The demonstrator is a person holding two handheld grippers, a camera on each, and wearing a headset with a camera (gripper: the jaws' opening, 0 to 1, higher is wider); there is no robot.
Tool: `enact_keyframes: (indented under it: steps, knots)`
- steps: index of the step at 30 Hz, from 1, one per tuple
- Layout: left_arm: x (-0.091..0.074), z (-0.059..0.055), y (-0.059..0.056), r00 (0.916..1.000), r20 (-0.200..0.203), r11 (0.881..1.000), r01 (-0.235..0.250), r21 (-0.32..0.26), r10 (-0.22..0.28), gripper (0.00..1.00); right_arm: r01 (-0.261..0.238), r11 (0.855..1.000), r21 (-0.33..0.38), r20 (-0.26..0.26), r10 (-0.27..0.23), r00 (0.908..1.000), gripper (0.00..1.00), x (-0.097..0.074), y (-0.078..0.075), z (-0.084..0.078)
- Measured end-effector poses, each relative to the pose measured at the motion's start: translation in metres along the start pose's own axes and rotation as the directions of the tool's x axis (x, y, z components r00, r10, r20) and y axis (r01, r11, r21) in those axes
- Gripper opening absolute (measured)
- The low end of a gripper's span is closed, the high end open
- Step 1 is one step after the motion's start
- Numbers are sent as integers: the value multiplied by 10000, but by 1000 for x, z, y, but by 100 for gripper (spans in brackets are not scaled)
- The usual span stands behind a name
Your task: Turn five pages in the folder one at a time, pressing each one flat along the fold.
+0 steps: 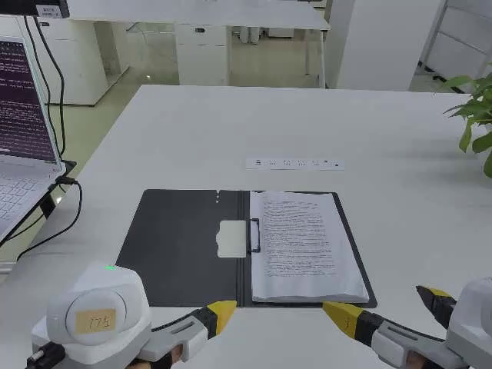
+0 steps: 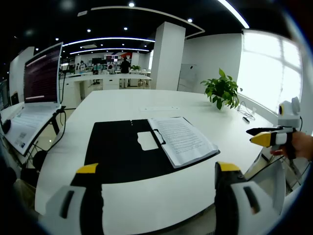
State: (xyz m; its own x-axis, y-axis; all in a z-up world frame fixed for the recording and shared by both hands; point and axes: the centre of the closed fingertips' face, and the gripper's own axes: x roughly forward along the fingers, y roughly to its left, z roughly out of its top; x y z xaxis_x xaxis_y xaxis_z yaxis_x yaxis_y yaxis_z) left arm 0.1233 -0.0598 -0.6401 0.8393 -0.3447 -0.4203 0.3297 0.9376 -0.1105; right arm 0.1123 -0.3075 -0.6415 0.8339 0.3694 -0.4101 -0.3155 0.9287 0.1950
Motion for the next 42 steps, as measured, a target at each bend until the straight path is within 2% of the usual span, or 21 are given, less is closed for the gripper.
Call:
enact_keyframes:
  steps: [3,7,11,14,16,19,23,34,42]
  knots:
    - [1,3,0,10000,25,9999,-53,103,53,95,76,10000,-56,-175,-77,9998,96,4,0,0]
    - [0,6,1,9998,142,9997,-126,197,123,95,59,9998,-189,-81,-61,9999,96,8,3,3]
    - [0,5,3,9998,102,9993,-182,330,178,95,20,9993,-362,-61,-22,10000,94,12,5,5]
    - [1,4,7,9996,40,9991,-293,305,292,95,-111,9999,-68,-142,110,9998,96,17,7,4]
    - [1,3,8,9995,-47,9992,-317,254,318,95,-148,9997,-169,-283,143,9995,98,20,9,2]
    - [1,1,10,9992,-135,9991,-360,222,363,95,-208,9993,-314,-216,202,9996,99,19,11,3]
    - [1,-1,12,9990,-174,9989,-406,217,410,95,-193,9994,-288,-286,185,9994,98,18,8,1]
    - [1,3,16,9989,-21,9989,-474,-29,474,96,130,9998,-118,150,-128,9998,100,8,-10,12]
    - [-3,6,18,9985,64,9984,-552,-154,553,97,116,9999,-15,164,-116,9998,100,6,-10,10]
